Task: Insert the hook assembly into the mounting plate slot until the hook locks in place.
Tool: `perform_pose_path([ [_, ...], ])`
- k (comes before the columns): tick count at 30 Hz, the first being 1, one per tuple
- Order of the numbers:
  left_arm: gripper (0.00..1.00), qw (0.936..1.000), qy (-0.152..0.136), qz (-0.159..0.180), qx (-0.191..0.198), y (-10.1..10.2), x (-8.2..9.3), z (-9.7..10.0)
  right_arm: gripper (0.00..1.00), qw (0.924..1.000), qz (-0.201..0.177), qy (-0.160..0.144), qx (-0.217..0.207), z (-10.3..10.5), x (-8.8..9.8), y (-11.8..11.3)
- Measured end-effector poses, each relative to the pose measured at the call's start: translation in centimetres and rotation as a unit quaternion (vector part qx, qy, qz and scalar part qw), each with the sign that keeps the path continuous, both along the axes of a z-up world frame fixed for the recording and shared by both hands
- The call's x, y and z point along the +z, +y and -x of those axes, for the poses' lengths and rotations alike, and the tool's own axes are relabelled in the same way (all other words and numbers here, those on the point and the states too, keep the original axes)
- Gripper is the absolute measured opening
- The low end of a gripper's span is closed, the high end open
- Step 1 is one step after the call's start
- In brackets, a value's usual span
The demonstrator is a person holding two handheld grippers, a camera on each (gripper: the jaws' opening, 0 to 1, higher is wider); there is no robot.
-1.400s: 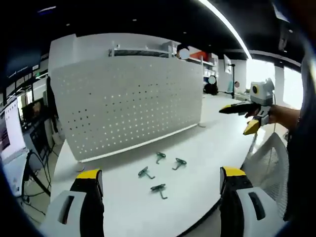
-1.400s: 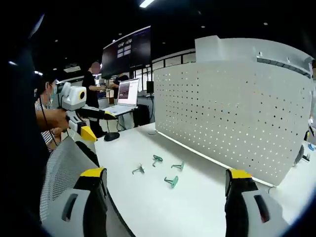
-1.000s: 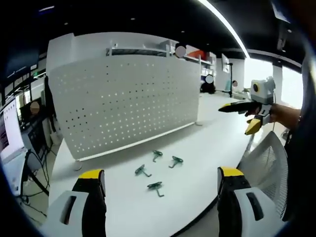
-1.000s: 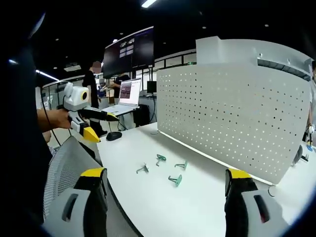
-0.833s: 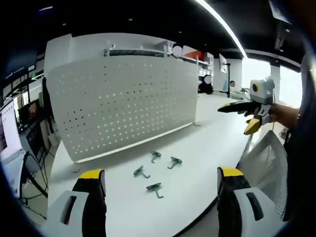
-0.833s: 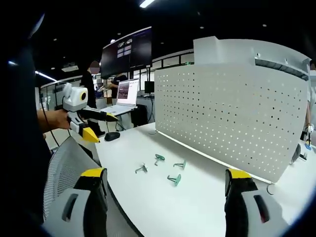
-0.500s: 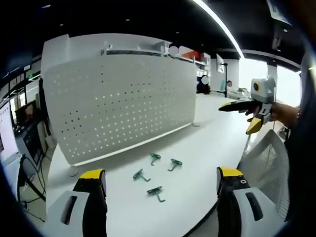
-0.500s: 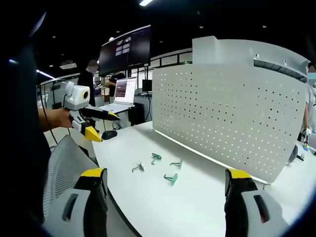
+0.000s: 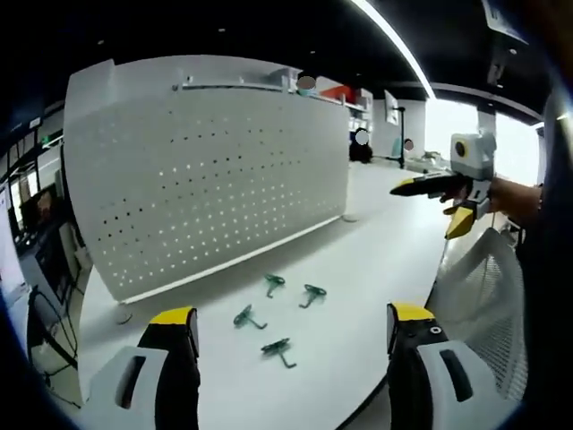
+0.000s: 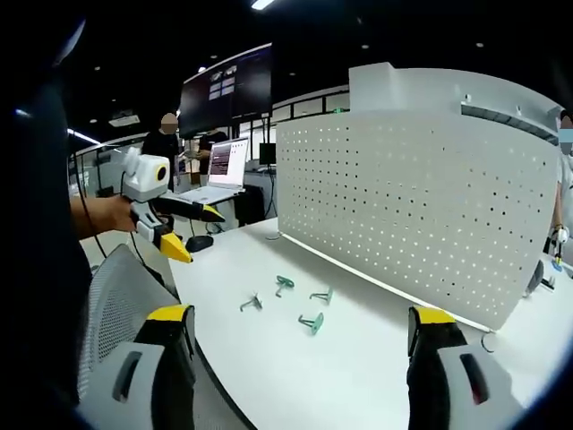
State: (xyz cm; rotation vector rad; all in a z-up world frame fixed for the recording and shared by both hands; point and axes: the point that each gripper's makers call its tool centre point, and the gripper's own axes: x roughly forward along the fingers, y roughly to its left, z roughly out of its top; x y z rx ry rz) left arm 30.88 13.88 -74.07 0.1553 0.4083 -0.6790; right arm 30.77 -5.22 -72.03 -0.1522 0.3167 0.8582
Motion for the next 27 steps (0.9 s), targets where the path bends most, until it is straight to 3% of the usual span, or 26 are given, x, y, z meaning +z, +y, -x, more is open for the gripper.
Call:
perform_pose_path([
  [12,0.74,0.9982,0.004,-0.044,-0.041,-0.7,-1.3,-1.4,0.97,1.0000,0.000,0.002,0.001,-0.8,-0.3,-0.1],
  [27,0.56,0.9897,0.041,-0.090,-0.104,-1.3,-5.3,-2.6,0.97,1.0000,0.003,0.008,0.001,-0.7,-0.7,-0.1],
])
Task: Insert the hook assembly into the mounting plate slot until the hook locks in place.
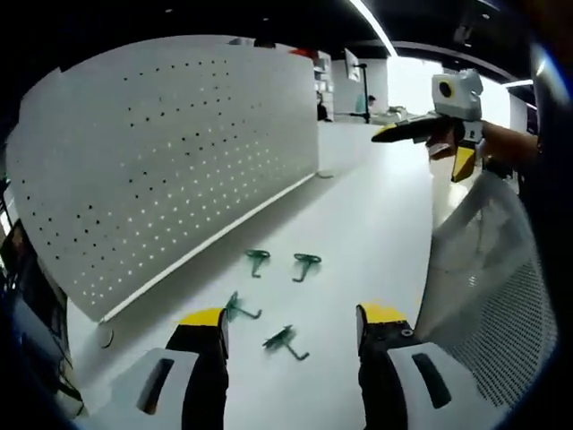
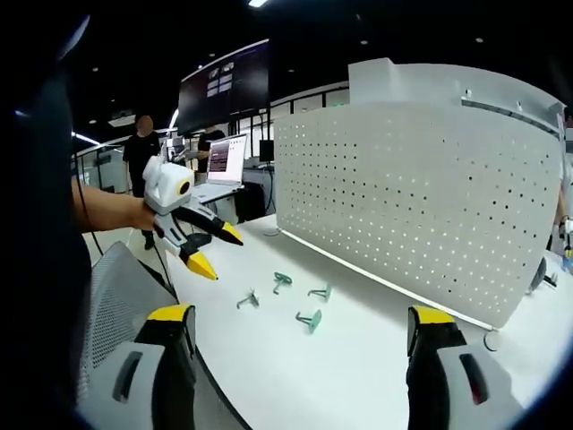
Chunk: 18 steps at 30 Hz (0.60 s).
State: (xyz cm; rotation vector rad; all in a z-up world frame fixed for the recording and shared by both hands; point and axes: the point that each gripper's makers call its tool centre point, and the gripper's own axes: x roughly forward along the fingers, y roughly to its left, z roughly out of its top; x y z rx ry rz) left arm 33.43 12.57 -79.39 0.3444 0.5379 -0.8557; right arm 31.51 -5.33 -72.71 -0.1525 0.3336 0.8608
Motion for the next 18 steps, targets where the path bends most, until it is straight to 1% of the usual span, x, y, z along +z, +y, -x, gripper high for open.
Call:
perform_pose_path([
  [5,0.50,0.9996,0.016,-0.013,-0.018,-0.2,-1.5,-0.4,0.97,1.0000,0.000,0.002,-0.004,0.2,-0.1,-0.1],
  [13,0.41,0.9986,0.024,-0.026,-0.040,-0.6,-2.9,-1.2,0.96,0.9999,0.001,0.006,-0.011,0.6,-0.4,-0.4],
  [18,0.35,0.9975,0.027,-0.041,-0.051,-0.4,-4.1,-1.7,0.96,0.9998,0.000,0.007,-0.017,0.6,-0.4,-0.6],
])
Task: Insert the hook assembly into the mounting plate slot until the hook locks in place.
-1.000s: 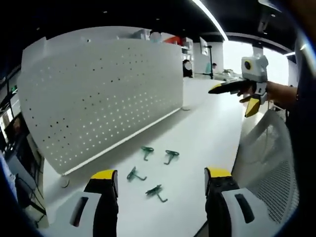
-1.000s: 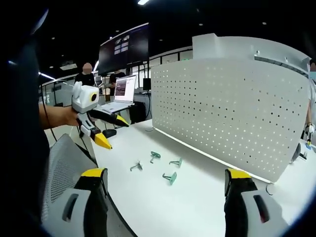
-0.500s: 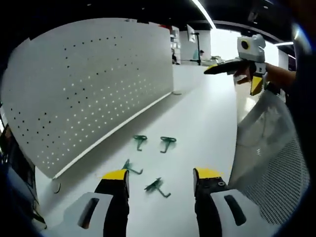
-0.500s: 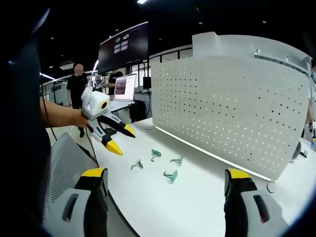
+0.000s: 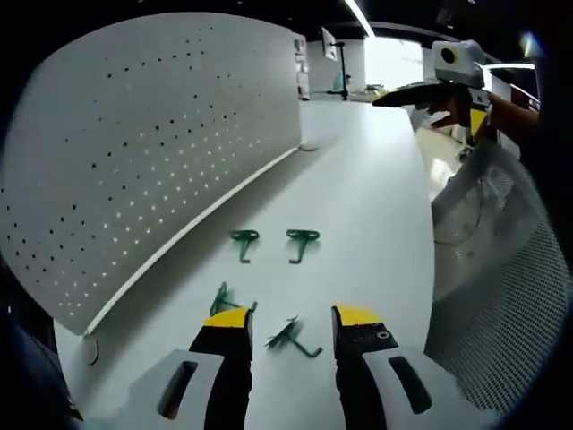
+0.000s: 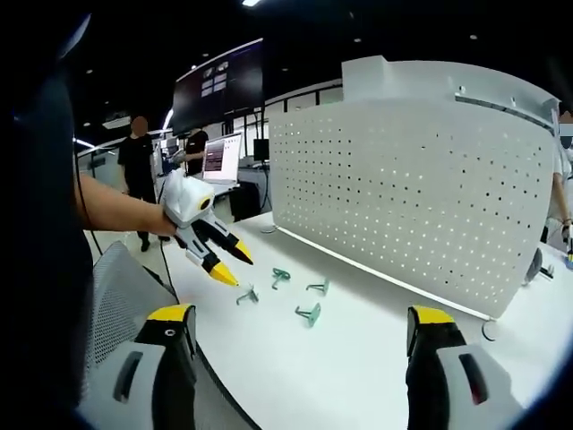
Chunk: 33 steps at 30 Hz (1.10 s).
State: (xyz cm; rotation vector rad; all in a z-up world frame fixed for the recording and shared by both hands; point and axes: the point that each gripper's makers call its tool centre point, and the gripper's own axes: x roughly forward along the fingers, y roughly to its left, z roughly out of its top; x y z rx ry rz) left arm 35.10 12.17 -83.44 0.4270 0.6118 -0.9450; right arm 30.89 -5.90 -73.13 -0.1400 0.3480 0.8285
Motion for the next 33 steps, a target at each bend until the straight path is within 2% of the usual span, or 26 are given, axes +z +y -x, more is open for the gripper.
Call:
perform_pose_path([
  [9,0.27,0.9996,0.007,-0.018,-0.018,-0.4,-1.5,-0.2,0.96,1.0000,0.000,0.002,-0.003,0.1,-0.1,0.1],
  [20,0.23,0.9979,0.006,-0.048,-0.042,-0.8,-2.9,-0.3,0.96,1.0000,-0.001,0.005,-0.004,0.2,-0.2,0.2],
  [33,0.15,0.9965,0.012,-0.071,-0.041,-0.6,-4.1,-0.7,0.96,0.9999,-0.004,0.008,-0.006,0.3,-0.4,0.2],
])
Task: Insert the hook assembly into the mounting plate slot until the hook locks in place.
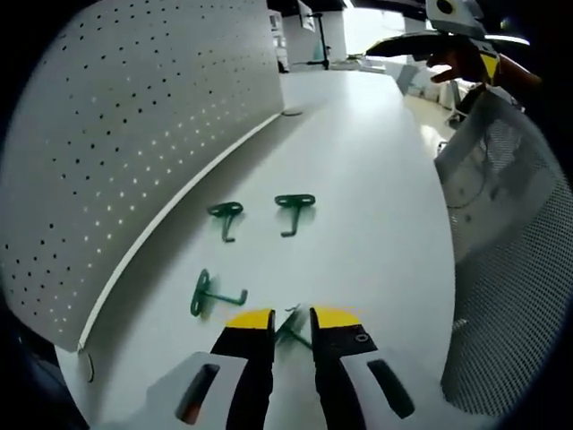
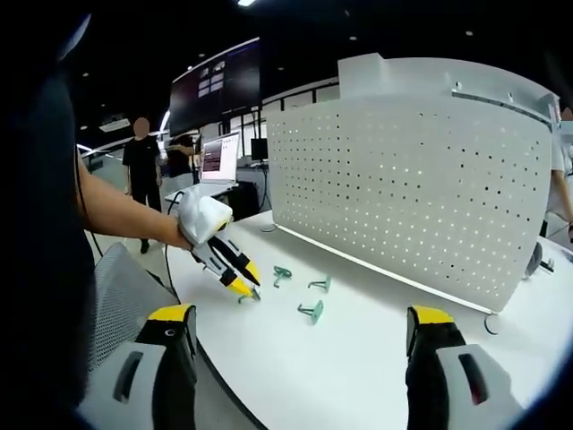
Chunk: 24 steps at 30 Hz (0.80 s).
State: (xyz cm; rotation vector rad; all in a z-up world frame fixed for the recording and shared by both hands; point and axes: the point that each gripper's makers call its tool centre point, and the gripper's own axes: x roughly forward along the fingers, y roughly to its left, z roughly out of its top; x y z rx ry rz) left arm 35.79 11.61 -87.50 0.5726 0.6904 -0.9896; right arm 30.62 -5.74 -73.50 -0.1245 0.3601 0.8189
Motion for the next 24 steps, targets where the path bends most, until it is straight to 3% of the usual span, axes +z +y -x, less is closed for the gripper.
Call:
perform_pose_path([
  [18,0.03,0.9999,-0.004,-0.011,0.006,0.26,-0.27,-0.26,0.96,1.0000,-0.003,0.001,-0.002,0.05,-0.03,-0.04],
  [24,0.05,0.9999,0.000,-0.013,0.009,0.17,-0.36,-0.26,0.96,1.0000,-0.003,0.002,-0.002,0.05,-0.14,-0.10],
])
